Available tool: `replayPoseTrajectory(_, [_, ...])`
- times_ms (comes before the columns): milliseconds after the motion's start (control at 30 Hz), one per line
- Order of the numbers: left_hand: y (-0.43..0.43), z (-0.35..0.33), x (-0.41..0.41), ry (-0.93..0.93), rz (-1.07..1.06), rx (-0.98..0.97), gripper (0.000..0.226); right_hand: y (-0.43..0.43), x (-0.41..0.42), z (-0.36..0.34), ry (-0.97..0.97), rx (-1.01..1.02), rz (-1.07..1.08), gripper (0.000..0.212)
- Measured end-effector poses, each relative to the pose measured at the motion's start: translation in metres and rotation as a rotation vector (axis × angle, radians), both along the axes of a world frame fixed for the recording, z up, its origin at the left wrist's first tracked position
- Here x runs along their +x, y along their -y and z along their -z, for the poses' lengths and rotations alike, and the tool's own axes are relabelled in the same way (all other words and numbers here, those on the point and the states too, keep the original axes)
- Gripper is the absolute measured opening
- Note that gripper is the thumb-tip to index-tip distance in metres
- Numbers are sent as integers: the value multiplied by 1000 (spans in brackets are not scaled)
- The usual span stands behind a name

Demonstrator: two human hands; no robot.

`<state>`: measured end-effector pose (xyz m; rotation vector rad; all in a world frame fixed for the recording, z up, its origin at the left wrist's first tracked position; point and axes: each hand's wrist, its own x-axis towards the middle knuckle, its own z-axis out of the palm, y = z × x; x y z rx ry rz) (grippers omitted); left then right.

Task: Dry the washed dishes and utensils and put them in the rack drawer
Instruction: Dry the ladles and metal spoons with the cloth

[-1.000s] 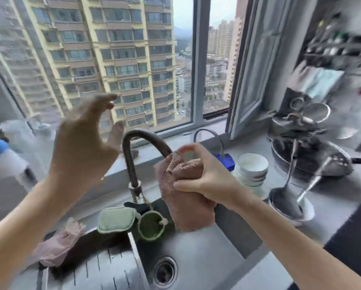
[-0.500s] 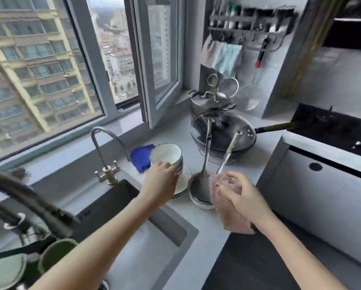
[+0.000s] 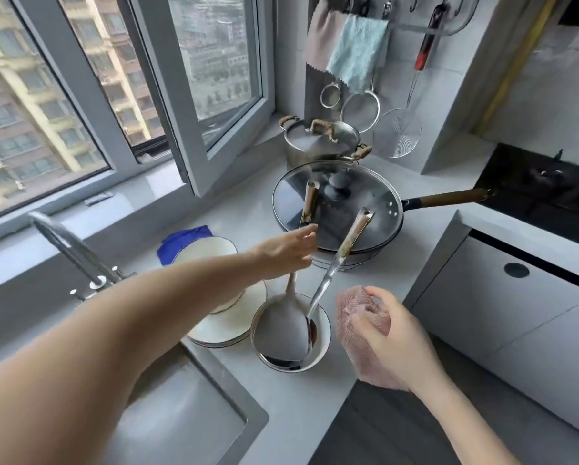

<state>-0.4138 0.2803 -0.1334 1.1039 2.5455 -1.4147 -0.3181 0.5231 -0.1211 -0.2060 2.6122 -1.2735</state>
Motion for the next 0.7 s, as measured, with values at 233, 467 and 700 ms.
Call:
replayPoseTrajectory(233, [3, 12, -42, 38, 6, -203, 20, -4, -22, 13, 22, -29, -2, 42])
replayPoseTrajectory(467, [7, 7, -71, 71, 229, -157, 8, -5, -32, 16, 4, -56, -5, 36])
replayPoseTrajectory(700, [13, -2, -77, 239, 161, -148, 9, -5, -36, 21, 1, -59, 0, 37])
